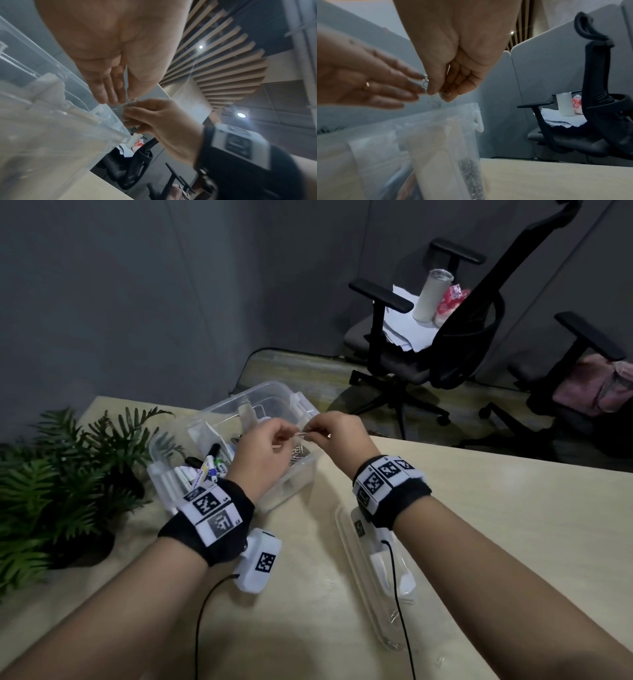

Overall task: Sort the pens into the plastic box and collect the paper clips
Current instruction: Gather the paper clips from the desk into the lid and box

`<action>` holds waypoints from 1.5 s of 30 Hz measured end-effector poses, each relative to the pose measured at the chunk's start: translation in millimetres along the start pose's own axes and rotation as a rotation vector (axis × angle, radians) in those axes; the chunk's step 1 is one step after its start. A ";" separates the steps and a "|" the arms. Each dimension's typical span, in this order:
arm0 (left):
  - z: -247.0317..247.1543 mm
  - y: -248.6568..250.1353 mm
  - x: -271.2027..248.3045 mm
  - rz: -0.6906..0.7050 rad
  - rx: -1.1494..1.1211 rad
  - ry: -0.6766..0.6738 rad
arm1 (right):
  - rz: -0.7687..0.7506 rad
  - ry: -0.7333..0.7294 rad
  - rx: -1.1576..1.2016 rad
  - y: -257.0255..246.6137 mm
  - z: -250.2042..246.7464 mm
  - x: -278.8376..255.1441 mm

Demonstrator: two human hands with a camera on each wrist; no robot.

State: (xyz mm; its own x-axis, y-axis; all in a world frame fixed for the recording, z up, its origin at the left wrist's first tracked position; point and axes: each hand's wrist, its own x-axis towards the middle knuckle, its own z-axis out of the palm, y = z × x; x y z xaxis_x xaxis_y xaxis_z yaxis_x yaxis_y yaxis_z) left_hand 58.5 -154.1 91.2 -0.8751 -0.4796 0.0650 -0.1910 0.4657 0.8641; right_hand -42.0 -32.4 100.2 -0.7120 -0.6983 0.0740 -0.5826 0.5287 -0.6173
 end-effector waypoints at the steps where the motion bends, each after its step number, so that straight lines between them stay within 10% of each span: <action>1: -0.9 3.9 -6.3 0.019 -0.015 -0.006 | -0.004 -0.033 -0.042 -0.7 7.2 4.3; 11: 15.8 13.5 -58.5 0.083 -0.036 -0.178 | -0.115 -0.040 -0.020 28.4 -2.9 -30.3; 21: 103.6 -29.7 -135.7 -0.113 0.208 -0.533 | 0.452 -0.411 -0.145 131.4 14.6 -210.5; 27: 146.1 -51.5 -170.9 -0.103 0.389 -0.742 | 0.503 -0.308 -0.055 138.2 40.1 -226.7; 45: 162.0 -47.9 -192.3 0.041 0.426 -0.703 | 0.484 -0.323 0.102 168.5 19.4 -279.3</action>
State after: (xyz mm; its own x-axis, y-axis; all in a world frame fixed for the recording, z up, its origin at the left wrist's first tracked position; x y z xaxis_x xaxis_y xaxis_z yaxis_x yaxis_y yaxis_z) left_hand 163.8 36.3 -43.6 -0.9323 0.0561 -0.3573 -0.1811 0.7827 0.5955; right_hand 66.3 242.3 -39.7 -0.7226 -0.5091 -0.4676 -0.1691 0.7860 -0.5946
